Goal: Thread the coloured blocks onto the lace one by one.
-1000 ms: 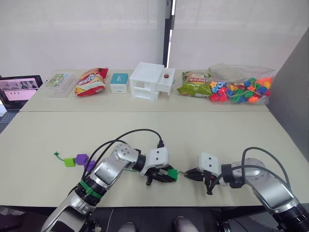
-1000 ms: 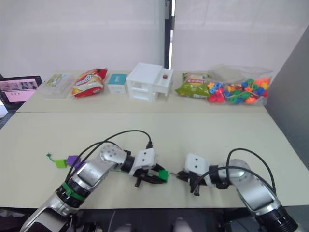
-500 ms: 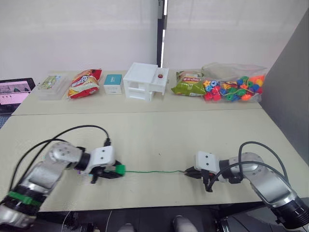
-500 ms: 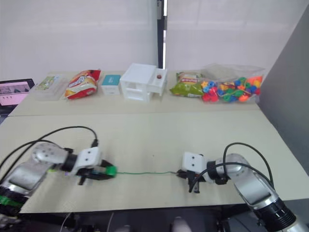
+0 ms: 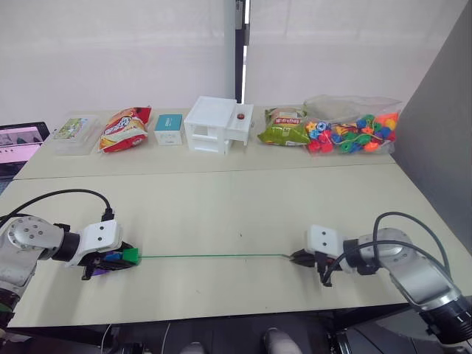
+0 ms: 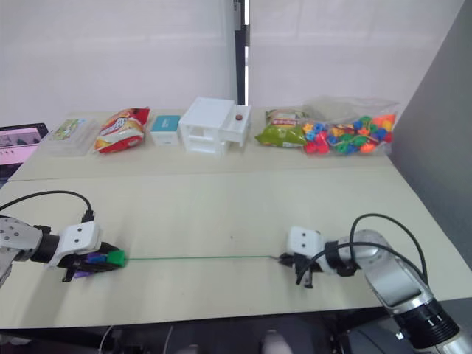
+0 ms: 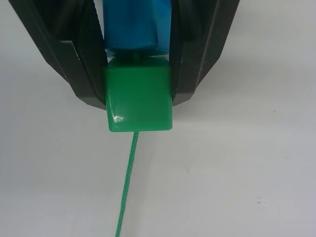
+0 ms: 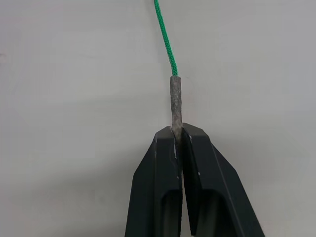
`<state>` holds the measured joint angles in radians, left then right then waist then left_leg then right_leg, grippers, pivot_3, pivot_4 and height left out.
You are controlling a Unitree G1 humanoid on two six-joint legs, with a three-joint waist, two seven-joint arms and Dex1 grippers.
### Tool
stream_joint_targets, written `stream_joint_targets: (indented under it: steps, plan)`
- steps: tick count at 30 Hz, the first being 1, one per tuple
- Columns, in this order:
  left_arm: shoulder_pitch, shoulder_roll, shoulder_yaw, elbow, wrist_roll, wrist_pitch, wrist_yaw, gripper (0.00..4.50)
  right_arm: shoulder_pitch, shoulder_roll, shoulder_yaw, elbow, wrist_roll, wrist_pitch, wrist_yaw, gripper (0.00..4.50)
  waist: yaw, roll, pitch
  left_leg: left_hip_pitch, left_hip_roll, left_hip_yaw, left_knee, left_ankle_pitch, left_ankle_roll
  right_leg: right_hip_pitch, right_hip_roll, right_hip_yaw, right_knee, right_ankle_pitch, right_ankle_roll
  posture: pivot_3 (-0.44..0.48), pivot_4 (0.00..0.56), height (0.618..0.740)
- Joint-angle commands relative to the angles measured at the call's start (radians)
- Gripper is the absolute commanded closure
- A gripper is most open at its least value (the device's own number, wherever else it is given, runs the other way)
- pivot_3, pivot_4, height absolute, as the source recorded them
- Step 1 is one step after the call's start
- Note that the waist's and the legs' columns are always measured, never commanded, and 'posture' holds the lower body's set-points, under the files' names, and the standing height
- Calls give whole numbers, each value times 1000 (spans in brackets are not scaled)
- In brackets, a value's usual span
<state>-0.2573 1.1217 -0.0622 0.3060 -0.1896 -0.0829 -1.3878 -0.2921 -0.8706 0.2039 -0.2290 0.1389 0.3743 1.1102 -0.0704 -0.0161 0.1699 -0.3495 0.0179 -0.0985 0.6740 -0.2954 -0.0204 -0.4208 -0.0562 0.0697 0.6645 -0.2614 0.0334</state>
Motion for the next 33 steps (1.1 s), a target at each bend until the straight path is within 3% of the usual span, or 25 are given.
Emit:
stream_joint_targets:
  steps: [1, 11, 21, 23, 27, 33]
  plan:
    - [13, -17, -14, -19, 16, 48, -12, 3318, -2, 4, -28, -37, 22, -15, 4, 4500, 1, 1, 0, 0, 0, 0, 0, 0, 0, 0, 0, 0, 0, 0, 0, 0, 150, 740]
    - [-32, -69, -1, -200, -56, 193, -48, 3318, 20, 74, 16, -146, 28, 82, -48, 4500, 25, 0, 2, -5, -2, -1, 3, 0, 0, -1, -2, -1, 0, 0, 0, 0, 150, 740]
    - [-74, -88, -61, -137, 35, 139, -64, 3318, 5, 94, 12, -195, 49, 134, -71, 4500, 27, 0, 1, -4, -2, -1, 3, 0, 0, -1, -2, -1, -1, 0, 0, 0, 150, 740]
    - [-77, -79, -73, -126, 56, 107, -76, 2297, 2, 95, 12, -199, 53, 139, -78, 4500, 27, 0, 1, -4, -2, -1, 3, 0, 0, -1, -2, -1, -1, 0, 0, 0, 150, 740]
    - [-101, -66, -72, -119, 77, 65, -90, 1054, 8, 97, 11, -216, 60, 151, -90, 4500, 27, 0, 2, -4, -2, -1, 3, 0, 0, -1, -2, -1, -1, 0, 0, 0, 150, 740]
    - [-163, -18, -47, -158, 59, 145, -138, 1054, 16, 113, 17, -219, 58, 155, -108, 4500, 26, -1, 2, -5, -2, -1, 3, 0, 0, -1, -2, -1, -1, 0, 0, 0, 150, 740]
